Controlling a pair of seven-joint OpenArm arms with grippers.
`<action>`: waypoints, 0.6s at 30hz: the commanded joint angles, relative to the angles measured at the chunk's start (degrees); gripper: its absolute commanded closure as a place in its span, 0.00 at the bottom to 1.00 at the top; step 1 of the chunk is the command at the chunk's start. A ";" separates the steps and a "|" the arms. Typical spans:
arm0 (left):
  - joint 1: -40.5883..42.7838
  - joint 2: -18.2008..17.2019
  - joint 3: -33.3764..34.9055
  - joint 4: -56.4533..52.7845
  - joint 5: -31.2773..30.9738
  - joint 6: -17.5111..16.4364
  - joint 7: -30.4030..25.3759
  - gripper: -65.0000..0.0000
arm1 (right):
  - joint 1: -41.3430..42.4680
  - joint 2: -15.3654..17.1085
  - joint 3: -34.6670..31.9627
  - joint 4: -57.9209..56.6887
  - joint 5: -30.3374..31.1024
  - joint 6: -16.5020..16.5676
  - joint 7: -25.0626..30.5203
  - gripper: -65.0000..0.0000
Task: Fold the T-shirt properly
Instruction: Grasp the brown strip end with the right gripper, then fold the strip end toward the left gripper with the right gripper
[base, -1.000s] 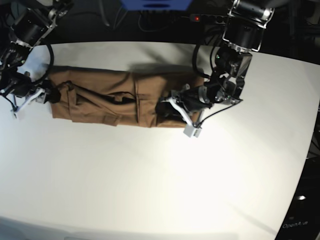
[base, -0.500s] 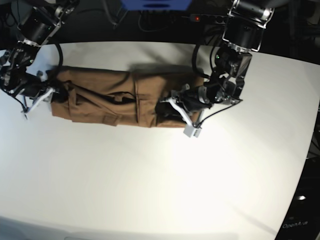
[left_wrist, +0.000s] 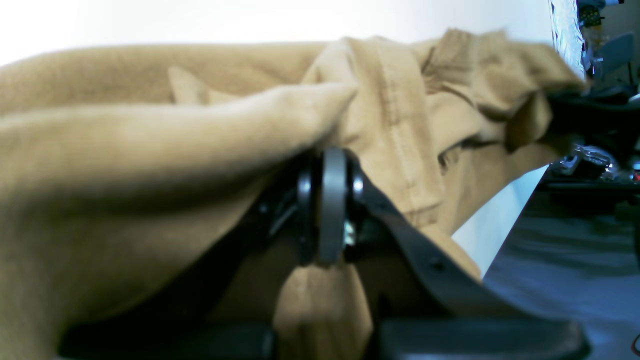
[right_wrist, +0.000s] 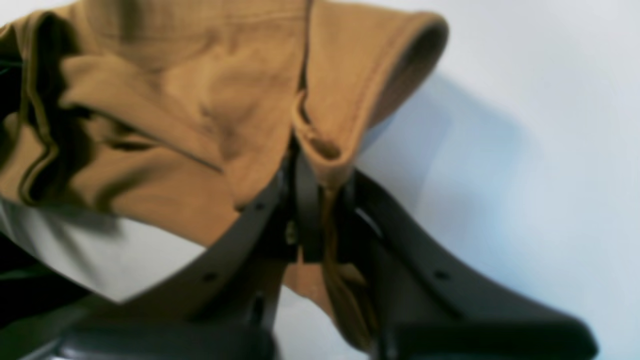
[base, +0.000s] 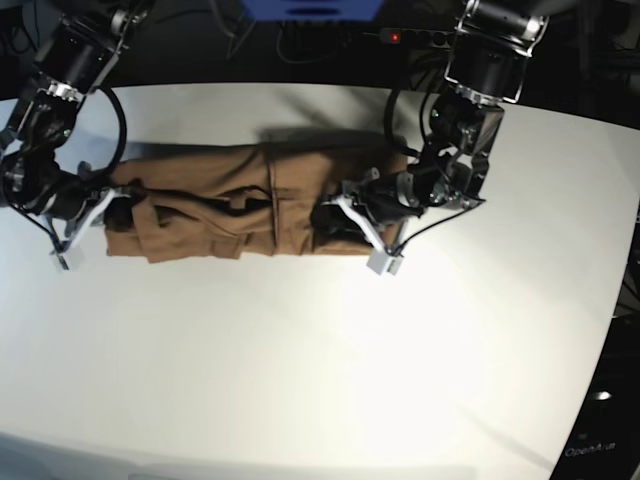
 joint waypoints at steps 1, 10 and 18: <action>1.02 -1.24 0.02 -1.03 7.98 5.77 4.40 0.94 | 0.84 0.33 -0.50 2.11 1.18 0.47 -0.04 0.99; 1.02 -0.71 0.02 -1.03 7.98 5.77 4.40 0.94 | 1.89 -5.91 -3.22 15.39 1.27 0.47 -0.04 0.99; 1.02 -0.01 0.02 -1.03 7.98 5.77 4.40 0.94 | -0.66 -10.04 -11.31 17.85 1.09 0.47 -0.04 0.99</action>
